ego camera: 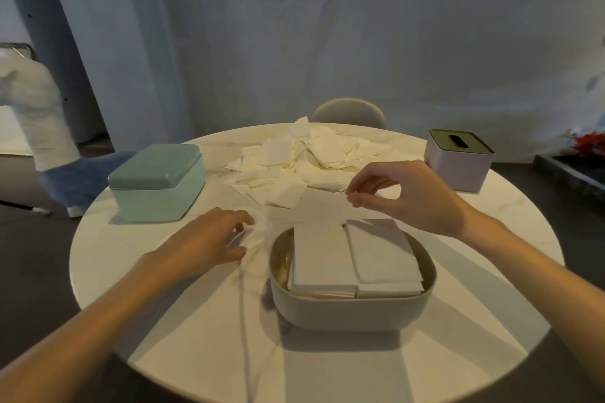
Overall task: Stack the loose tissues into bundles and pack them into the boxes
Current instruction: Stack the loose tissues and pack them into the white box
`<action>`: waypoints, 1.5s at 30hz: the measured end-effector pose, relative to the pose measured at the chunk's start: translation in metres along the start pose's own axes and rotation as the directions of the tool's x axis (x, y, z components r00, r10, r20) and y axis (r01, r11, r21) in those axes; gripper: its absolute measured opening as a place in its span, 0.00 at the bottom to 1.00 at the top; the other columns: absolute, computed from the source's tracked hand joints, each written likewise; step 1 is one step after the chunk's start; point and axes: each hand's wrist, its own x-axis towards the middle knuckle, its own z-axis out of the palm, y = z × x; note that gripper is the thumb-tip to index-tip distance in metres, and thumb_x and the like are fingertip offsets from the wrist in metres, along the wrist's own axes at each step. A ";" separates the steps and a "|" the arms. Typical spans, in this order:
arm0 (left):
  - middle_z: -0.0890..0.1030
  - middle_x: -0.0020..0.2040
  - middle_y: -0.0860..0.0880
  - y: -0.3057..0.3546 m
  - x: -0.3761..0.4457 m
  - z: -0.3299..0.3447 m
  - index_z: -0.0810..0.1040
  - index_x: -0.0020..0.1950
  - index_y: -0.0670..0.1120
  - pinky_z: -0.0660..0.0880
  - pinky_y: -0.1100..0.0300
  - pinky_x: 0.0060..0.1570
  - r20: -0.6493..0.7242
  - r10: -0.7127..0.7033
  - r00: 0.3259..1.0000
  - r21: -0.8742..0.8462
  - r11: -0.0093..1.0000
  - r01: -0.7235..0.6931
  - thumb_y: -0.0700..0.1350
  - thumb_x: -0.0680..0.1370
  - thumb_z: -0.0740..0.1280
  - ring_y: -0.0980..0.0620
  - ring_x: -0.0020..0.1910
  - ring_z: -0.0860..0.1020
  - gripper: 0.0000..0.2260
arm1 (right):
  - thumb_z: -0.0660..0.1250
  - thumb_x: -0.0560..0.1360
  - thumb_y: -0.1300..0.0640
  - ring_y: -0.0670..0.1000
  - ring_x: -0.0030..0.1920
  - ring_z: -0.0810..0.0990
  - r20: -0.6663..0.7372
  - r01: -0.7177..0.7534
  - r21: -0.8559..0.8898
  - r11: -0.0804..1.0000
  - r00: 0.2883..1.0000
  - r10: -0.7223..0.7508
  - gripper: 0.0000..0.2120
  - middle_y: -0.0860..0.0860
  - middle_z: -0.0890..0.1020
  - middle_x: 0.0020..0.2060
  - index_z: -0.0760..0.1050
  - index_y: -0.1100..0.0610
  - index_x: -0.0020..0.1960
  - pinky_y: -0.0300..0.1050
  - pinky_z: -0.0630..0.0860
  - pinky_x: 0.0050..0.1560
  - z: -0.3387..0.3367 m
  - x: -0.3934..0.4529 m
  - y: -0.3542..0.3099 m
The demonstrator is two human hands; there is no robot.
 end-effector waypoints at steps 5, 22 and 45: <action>0.79 0.63 0.54 0.009 0.013 -0.016 0.58 0.77 0.59 0.80 0.58 0.52 0.041 -0.010 0.999 -0.048 0.999 0.012 0.56 0.72 0.79 0.54 0.49 0.78 0.41 | 0.72 0.76 0.49 0.42 0.45 0.84 -0.060 0.003 -0.023 1.000 0.998 -0.005 0.09 0.42 0.86 0.44 0.83 0.51 0.54 0.34 0.81 0.52 -0.001 0.007 -0.001; 0.76 0.61 0.58 0.097 0.012 -0.084 0.68 0.75 0.62 0.83 0.60 0.44 -0.250 -0.144 0.957 -0.939 0.277 -0.204 0.41 0.71 0.79 0.49 0.57 0.80 0.37 | 0.77 0.60 0.34 0.40 0.64 0.73 0.043 -0.047 -0.011 0.999 0.998 0.048 0.45 0.32 0.72 0.64 0.62 0.36 0.72 0.41 0.76 0.64 -0.017 0.018 -0.034; 0.49 0.81 0.63 0.124 -0.047 -0.027 0.46 0.83 0.61 0.64 0.55 0.76 0.080 0.207 0.975 -0.216 0.959 -0.186 0.75 0.74 0.44 0.57 0.78 0.57 0.39 | 0.73 0.56 0.21 0.37 0.71 0.63 0.456 -0.077 -0.226 0.971 0.873 0.175 0.57 0.27 0.61 0.72 0.49 0.29 0.77 0.43 0.68 0.73 -0.020 -0.053 -0.033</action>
